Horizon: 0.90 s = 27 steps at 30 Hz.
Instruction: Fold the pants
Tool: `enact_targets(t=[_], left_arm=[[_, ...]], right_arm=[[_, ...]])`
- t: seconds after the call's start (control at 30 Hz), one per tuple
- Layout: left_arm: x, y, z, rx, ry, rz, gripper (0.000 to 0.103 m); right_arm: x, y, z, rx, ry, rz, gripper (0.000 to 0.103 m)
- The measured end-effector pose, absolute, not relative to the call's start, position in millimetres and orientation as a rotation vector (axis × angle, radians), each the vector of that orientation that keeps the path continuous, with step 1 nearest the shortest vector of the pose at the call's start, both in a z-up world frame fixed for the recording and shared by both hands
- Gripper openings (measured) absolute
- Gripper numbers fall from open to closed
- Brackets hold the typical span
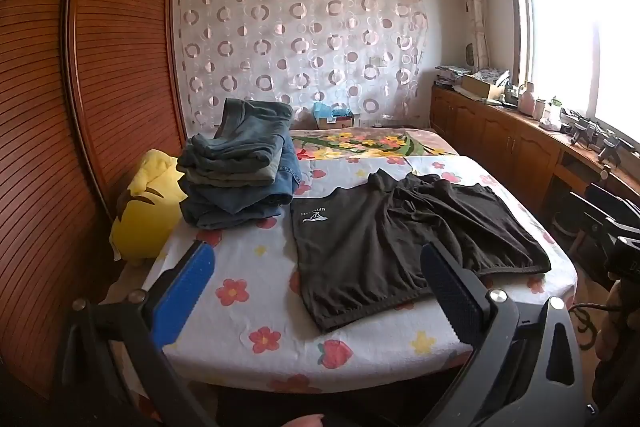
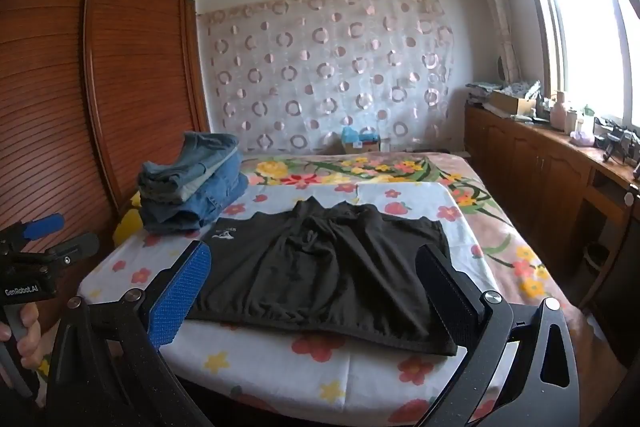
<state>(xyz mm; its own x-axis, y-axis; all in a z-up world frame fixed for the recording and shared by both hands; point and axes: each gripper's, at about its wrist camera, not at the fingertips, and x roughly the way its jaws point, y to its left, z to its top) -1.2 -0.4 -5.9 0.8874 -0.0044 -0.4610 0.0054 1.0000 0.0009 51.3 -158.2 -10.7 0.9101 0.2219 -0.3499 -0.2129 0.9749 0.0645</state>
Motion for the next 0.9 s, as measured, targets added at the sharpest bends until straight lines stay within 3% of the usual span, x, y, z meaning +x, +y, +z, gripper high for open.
enact_targets(t=[0.9], left_arm=[[-2.3, 0.4, -3.5, 0.0, 0.475, -0.005, 0.103]], right_arm=[[50.5, -158.5, -10.1, 0.026, 0.364, 0.225, 0.103]])
